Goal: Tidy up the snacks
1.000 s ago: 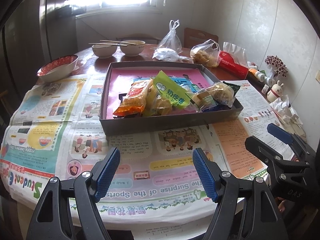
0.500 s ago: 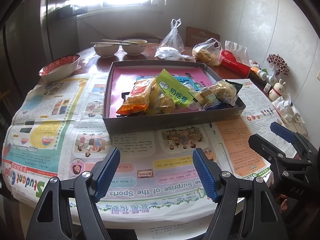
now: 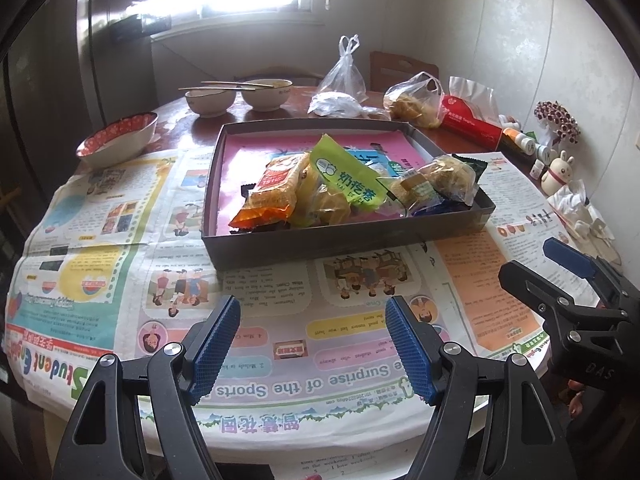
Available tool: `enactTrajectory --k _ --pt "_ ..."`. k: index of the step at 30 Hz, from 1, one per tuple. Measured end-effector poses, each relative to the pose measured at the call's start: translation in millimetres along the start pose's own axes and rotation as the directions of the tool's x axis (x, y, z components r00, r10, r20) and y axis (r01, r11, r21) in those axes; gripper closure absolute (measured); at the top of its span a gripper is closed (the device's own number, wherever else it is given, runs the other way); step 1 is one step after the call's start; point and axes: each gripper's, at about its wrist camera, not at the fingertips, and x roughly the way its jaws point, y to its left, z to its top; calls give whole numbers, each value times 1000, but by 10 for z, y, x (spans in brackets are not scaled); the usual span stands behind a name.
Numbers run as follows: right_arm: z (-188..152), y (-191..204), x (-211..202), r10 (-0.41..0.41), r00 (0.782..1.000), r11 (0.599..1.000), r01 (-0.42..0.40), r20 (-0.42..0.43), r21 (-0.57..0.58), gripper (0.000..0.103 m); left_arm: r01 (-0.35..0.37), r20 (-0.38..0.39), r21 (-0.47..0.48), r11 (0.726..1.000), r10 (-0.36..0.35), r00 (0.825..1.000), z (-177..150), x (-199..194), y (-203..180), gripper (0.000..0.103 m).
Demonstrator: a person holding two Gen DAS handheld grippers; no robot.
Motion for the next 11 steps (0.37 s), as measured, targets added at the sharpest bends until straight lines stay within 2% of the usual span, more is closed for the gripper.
enactTrajectory --k 7,9,11 --pt "68 -193 116 -8 1000 999 9 -22 42 8 39 -17 13 999 -39 999 37 117 -15 27" --pt "113 -309 175 1 999 997 2 -35 72 8 27 -13 5 1000 -27 1000 67 153 31 27" --pt "192 -477 251 -25 999 995 28 -41 93 5 1 -10 -16 1000 -2 1000 112 185 132 26"
